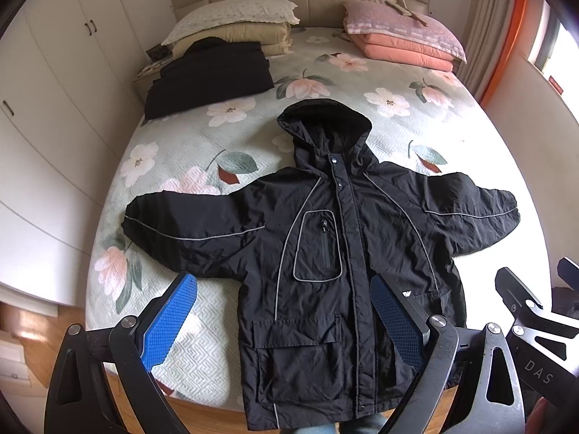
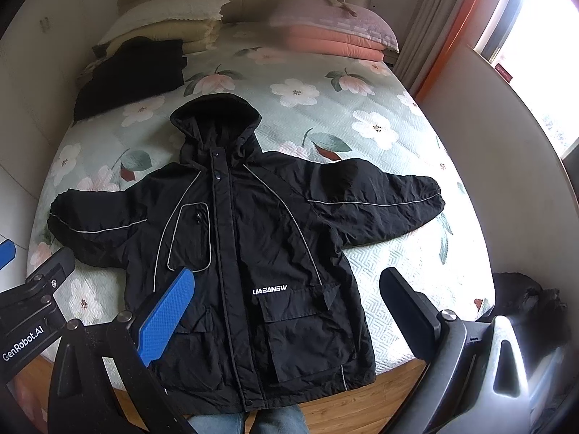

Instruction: Fold large clothes

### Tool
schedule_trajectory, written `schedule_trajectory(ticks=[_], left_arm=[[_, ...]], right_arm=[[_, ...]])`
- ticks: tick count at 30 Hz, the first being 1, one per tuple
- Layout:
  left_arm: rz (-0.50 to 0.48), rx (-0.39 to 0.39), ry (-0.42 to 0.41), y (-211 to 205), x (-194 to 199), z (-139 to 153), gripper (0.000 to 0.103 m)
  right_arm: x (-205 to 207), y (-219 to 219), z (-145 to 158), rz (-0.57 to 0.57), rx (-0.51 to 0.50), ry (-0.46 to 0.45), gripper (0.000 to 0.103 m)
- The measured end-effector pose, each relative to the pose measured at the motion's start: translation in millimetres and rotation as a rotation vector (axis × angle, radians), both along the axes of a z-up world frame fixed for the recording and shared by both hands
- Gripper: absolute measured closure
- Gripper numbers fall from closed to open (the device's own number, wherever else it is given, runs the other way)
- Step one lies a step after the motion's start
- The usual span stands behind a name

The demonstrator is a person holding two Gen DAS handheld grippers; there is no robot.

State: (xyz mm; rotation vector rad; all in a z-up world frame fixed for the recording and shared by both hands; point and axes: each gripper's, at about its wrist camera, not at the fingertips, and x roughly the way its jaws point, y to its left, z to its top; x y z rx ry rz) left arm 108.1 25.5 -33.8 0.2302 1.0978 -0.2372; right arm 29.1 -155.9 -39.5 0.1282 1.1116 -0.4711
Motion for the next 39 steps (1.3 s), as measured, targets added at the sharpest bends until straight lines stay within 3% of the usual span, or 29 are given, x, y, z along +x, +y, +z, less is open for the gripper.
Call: schedule_trajectory(ticks=[11,19,28,35,39], left_arm=[[-0.056,-0.025,0.006,-14,8,-8,0.006],[-0.043,-0.041,0.001,-48,-3,-5,0.006],[0.025,-0.027,-0.006,-117,-21,3,0.006],[0.014,-0.032,0.014,-180,-30,-6,0.006],[-0.001,-0.025,0.019,-220,-30,-22,0.006]], right_arm=[[0,0,-6,-0.026,-0.010,0.008,0.001],[-9,-34,-10,-0.006,0.007,-0.001,0.001],[-17,-115,-2,0.039,0.010,0.000,0.001],[-27,-183,-13,0.035,0.011,0.018,0.001],[-32,-240,-33,0.007,0.115,0.000,0.001]])
